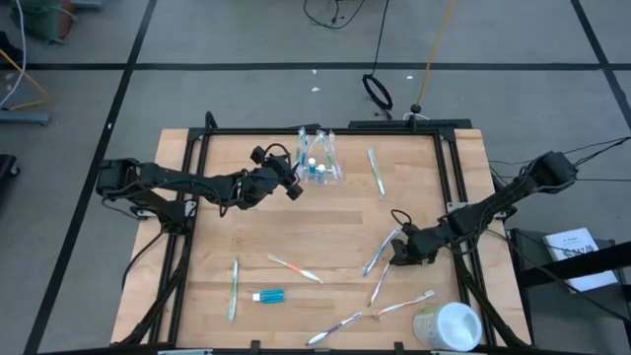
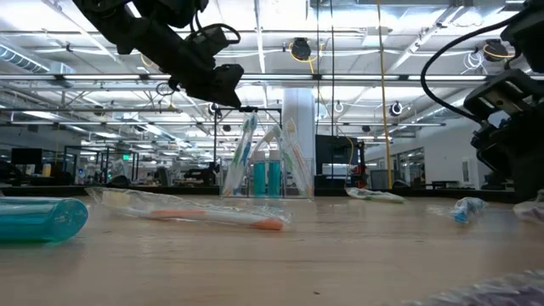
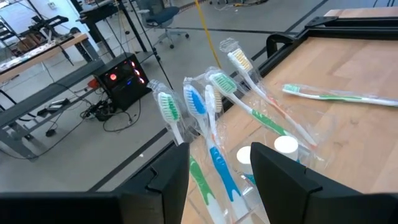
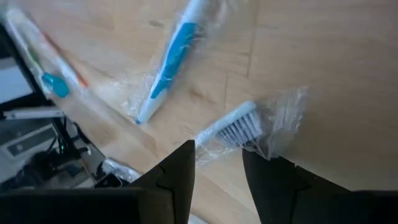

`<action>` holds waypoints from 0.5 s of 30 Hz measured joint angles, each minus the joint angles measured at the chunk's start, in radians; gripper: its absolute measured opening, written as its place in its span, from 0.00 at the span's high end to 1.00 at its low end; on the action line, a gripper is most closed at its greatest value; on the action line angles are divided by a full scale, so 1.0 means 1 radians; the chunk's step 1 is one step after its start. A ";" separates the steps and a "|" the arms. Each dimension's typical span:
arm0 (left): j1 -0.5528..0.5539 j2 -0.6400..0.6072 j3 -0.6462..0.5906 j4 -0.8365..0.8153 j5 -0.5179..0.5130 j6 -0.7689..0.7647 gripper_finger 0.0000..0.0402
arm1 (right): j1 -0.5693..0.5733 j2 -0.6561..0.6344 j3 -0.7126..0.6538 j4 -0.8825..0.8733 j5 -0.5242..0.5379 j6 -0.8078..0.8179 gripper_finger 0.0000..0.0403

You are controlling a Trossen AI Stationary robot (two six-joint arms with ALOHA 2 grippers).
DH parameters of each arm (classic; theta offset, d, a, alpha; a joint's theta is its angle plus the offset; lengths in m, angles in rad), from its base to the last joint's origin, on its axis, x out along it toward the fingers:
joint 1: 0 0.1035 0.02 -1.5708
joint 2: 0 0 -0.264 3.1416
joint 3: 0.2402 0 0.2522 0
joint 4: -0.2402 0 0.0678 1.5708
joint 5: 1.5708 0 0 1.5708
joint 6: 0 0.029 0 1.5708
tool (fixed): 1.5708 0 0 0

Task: Pick & Place toothbrushing station
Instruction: Put the violet toothbrush into the transparent organizer

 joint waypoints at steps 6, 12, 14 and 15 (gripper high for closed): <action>0.000 0.000 0.000 0.000 0.000 0.000 0.56 | 0.000 0.002 -0.015 0.026 -0.001 -0.133 0.76; 0.000 0.000 0.000 0.000 0.000 0.000 0.56 | 0.000 0.003 -0.016 0.023 0.012 -0.192 0.93; 0.000 0.000 0.000 0.000 0.000 0.000 0.56 | 0.000 0.003 -0.016 0.024 0.013 -0.209 0.98; 0.000 0.000 0.000 0.000 0.000 0.000 0.56 | -0.001 0.003 -0.016 0.024 0.013 -0.219 0.99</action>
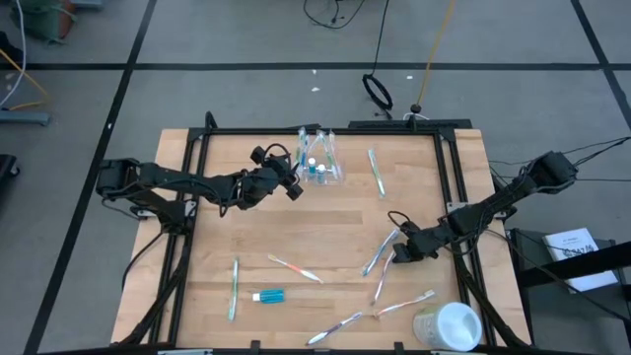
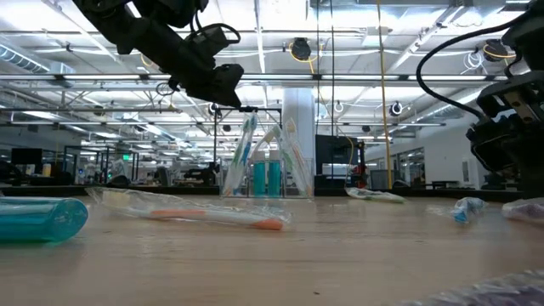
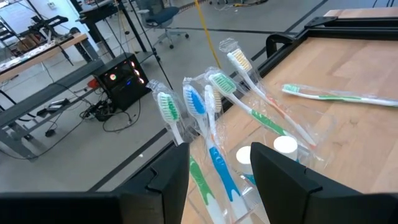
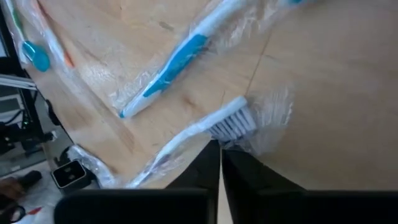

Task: Pick & Place toothbrushing station
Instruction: Put the violet toothbrush into the transparent organizer

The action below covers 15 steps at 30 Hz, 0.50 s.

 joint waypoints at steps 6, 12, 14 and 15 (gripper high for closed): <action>0.000 0.000 0.000 0.000 0.000 0.000 0.56 | 0.000 -0.015 -0.002 0.046 0.014 -0.035 1.00; 0.000 0.000 0.000 0.000 0.000 -0.002 0.56 | -0.003 -0.082 -0.007 0.156 0.093 -0.141 1.00; 0.001 0.000 0.000 0.001 0.000 -0.003 0.56 | -0.015 -0.109 -0.005 0.167 0.098 -0.179 1.00; 0.001 0.000 0.000 0.000 0.000 -0.003 0.56 | -0.024 -0.119 -0.005 0.161 0.101 -0.200 1.00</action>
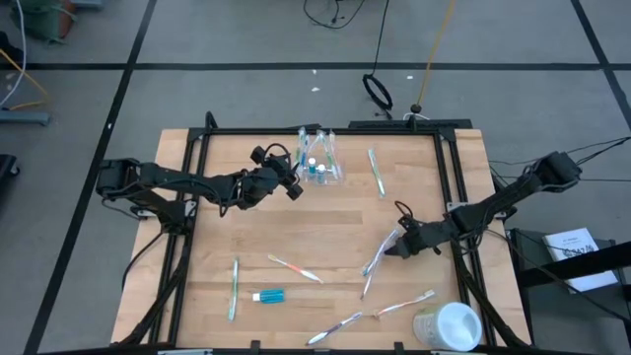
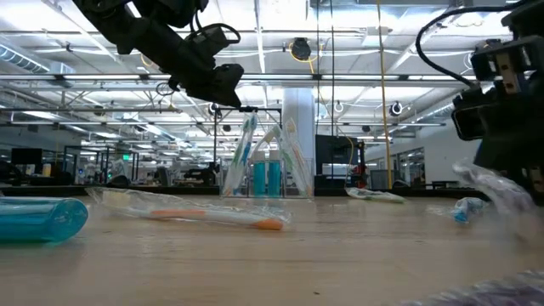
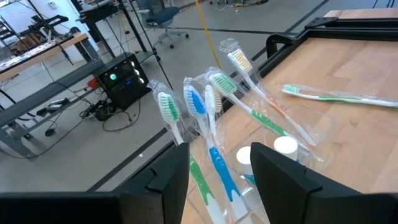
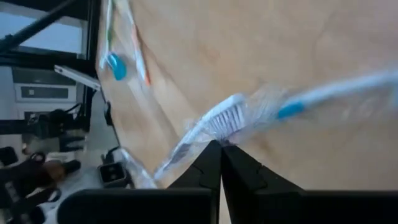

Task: Pick & Place toothbrushing station
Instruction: Put the violet toothbrush into the transparent organizer

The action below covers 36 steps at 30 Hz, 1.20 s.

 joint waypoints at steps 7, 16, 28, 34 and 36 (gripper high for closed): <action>0.000 0.000 0.000 0.000 0.000 0.000 0.56 | -0.095 -0.040 0.000 0.000 0.021 -0.205 1.00; 0.000 0.000 0.000 0.008 0.000 0.004 0.56 | -0.331 -0.050 0.002 0.175 0.179 -0.701 1.00; 0.022 0.000 0.000 0.011 0.000 0.004 0.56 | -0.583 -0.004 0.226 0.248 0.091 -1.106 1.00; 0.043 0.000 0.000 0.016 0.000 -0.001 0.56 | -0.645 0.159 0.444 0.140 0.091 -1.256 1.00; 0.046 0.000 0.000 0.016 0.000 -0.001 0.56 | -0.666 0.213 0.502 0.139 0.091 -1.296 1.00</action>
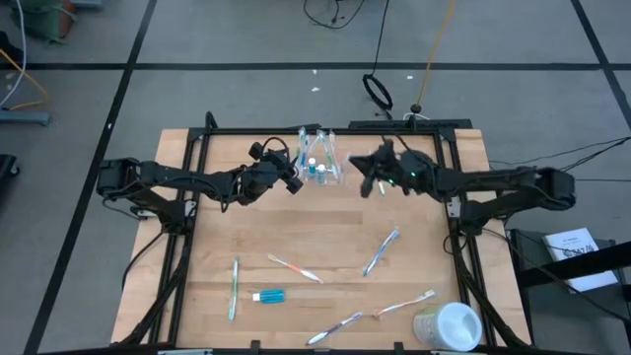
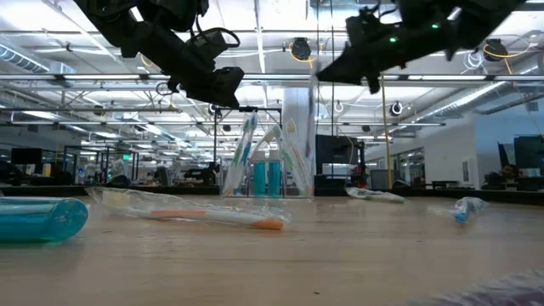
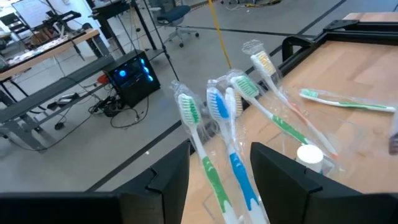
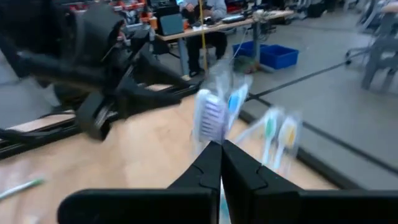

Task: Pick & Place toothbrushing station
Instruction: Put the violet toothbrush into the transparent organizer

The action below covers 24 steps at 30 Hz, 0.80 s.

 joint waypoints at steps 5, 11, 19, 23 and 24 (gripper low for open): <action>0.004 0.000 0.000 0.000 0.047 0.001 0.56 | -0.051 0.102 0.104 0.000 0.000 -0.069 1.00; 0.005 0.000 0.000 -0.004 0.102 0.002 0.56 | -0.088 0.162 0.122 -0.009 0.004 -0.081 1.00; 0.005 0.000 0.000 -0.007 0.105 0.002 0.56 | -0.093 0.204 0.121 -0.085 0.003 -0.064 1.00; 0.005 0.000 0.000 -0.008 0.105 0.000 0.56 | -0.093 0.275 0.125 -0.064 0.002 -0.033 1.00; 0.005 0.000 0.000 -0.009 0.105 0.000 0.56 | -0.094 0.291 0.121 -0.074 0.003 -0.024 1.00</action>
